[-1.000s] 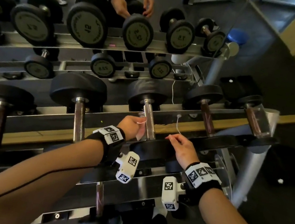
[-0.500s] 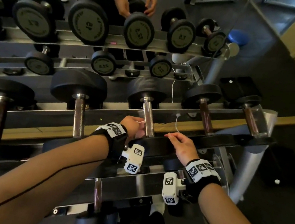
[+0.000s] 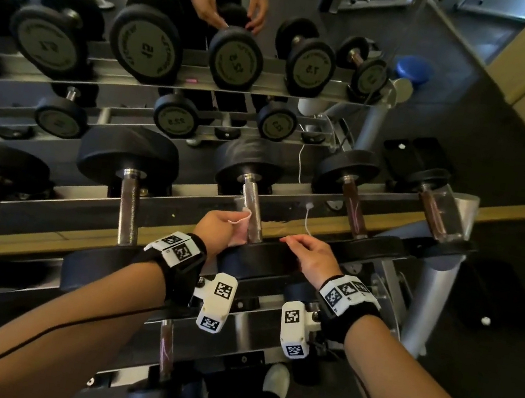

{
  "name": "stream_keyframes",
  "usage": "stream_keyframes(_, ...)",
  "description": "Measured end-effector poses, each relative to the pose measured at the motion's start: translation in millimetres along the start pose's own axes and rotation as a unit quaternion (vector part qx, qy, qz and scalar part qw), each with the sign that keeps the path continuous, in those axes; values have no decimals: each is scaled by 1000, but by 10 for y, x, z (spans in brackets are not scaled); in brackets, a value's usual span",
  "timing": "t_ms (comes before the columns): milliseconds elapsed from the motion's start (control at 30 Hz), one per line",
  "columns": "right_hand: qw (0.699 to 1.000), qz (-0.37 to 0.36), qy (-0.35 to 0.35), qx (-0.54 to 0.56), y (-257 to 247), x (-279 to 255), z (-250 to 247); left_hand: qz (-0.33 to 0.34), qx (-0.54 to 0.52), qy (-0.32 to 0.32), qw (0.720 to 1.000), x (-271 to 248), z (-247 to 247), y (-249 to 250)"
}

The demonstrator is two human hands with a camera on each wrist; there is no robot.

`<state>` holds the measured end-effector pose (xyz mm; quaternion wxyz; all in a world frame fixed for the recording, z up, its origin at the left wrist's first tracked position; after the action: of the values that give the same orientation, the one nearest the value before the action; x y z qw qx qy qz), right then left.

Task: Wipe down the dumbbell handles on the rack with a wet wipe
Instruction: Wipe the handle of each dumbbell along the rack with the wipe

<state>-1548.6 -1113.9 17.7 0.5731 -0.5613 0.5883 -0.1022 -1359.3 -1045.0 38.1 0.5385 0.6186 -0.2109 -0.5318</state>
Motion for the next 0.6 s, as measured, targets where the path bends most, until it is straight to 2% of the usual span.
stream_keyframes(100, 999, -9, -24, -36, -69, 3, -45, -1, -71, -56, 996, -71, 42, 106)
stream_keyframes(200, 993, -46, -45, -104, -189, -26, -218, 0, -96, -55, 994, -43, 145, 220)
stream_keyframes(367, 985, -120, -13, -124, -384, -54, -858, 1, -34, -74, 997, 55, 529, 427)
stream_keyframes(500, 988, -127, 48, -75, -350, 14, -1402, 52, 71, -25, 996, 223, 1006, 513)
stream_keyframes(600, 987, -116, 79, -76, -183, 103, -1702, 61, 70, -27, 995, 432, 1295, 460)
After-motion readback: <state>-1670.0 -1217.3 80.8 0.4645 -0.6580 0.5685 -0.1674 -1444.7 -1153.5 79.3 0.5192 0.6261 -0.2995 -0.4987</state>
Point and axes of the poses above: each hand's wrist, its own x-axis towards the middle knuckle, its own z-axis out of the palm, y = z × x, the point moved 2 cm from there along x, towards the middle knuckle, and after that the axes turned 10 degrees about z, right-handed, at the moved point
